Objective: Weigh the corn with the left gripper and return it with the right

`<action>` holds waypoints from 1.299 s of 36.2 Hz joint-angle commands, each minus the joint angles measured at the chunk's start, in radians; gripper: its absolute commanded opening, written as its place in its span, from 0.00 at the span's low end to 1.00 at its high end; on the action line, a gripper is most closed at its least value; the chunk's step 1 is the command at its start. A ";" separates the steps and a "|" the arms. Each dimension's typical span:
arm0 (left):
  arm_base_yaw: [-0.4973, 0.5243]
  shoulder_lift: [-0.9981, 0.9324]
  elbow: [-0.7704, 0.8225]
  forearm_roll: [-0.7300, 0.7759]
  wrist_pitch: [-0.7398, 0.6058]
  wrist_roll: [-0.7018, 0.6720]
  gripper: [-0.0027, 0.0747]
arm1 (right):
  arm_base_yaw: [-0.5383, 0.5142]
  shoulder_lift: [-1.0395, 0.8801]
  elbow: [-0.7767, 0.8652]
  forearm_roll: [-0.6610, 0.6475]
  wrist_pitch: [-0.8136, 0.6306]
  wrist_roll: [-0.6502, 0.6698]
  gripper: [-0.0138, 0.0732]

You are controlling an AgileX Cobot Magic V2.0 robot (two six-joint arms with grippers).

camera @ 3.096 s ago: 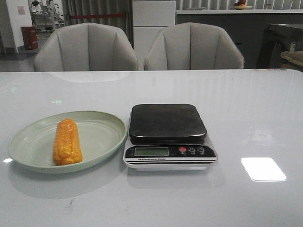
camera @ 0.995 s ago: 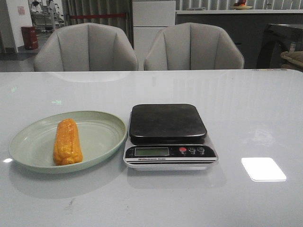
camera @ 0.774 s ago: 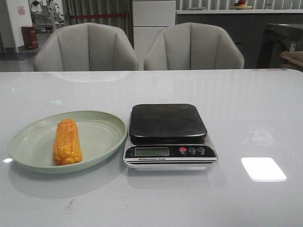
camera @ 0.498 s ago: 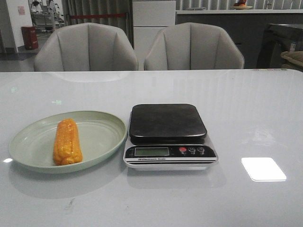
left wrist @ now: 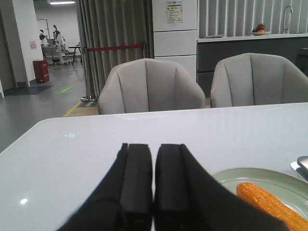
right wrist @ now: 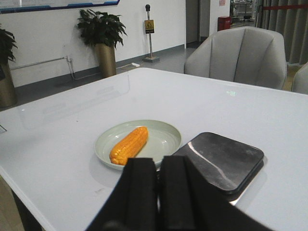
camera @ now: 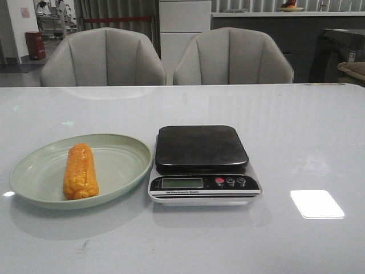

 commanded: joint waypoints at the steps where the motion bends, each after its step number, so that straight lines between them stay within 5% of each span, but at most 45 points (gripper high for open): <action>1: -0.010 -0.021 0.030 0.000 -0.083 -0.003 0.19 | -0.060 0.009 -0.014 -0.020 -0.089 -0.023 0.35; 12: -0.010 -0.021 0.030 0.000 -0.083 -0.003 0.19 | -0.489 -0.014 0.086 -0.020 -0.197 -0.023 0.35; 18: -0.010 -0.021 0.030 0.000 -0.083 -0.003 0.19 | -0.616 -0.112 0.125 -0.020 -0.159 -0.023 0.35; 47: -0.010 -0.019 0.030 0.000 -0.083 -0.003 0.19 | -0.662 -0.219 0.172 -0.020 -0.076 -0.023 0.35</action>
